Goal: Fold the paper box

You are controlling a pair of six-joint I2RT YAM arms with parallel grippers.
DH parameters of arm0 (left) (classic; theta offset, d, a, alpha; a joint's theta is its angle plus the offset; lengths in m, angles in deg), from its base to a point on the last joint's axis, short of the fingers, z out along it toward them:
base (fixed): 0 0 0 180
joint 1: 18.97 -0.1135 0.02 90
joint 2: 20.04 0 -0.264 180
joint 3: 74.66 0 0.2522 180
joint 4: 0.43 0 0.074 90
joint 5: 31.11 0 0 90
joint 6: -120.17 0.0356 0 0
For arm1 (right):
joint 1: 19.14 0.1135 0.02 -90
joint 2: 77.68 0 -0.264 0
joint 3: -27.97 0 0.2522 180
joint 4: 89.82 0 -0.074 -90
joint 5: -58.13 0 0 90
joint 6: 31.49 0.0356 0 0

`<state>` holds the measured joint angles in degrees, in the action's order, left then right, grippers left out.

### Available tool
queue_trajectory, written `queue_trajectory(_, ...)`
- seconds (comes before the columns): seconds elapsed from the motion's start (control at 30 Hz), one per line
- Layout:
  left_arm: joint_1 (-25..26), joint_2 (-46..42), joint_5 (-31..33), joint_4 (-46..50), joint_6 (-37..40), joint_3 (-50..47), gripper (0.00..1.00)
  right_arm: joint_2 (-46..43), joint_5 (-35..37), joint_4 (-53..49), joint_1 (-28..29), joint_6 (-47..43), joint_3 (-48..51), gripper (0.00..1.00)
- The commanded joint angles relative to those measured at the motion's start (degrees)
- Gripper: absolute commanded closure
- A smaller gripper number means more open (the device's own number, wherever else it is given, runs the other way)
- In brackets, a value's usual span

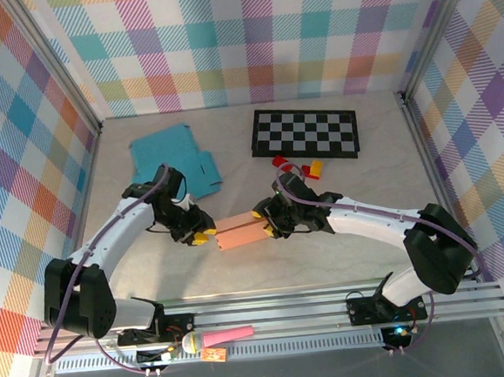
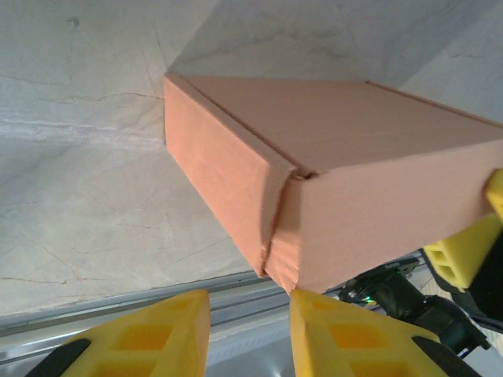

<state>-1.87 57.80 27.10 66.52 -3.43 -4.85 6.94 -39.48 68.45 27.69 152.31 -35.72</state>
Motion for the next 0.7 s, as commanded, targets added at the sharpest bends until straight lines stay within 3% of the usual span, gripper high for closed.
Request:
queue_trajectory(0.0,-0.05,0.9,-0.81,-3.19,0.82,-1.35,0.69,1.51,0.32,-5.15,-0.25,-0.72,-0.18,0.49)
queue_trajectory(0.33,-0.05,0.12,0.05,-3.07,1.8,-2.31,0.76,0.69,0.34,-10.29,-0.69,-1.12,-0.24,0.52)
queue_trajectory(0.5,-0.05,-1.74,0.33,-3.18,0.4,0.59,0.68,0.23,0.67,-10.88,-1.03,-2.65,-1.31,0.53)
queue_trajectory(0.67,-0.05,-0.22,-1.41,-6.37,-1.44,-0.05,0.68,0.63,0.5,-10.75,-1.06,-2.79,-1.44,0.54)
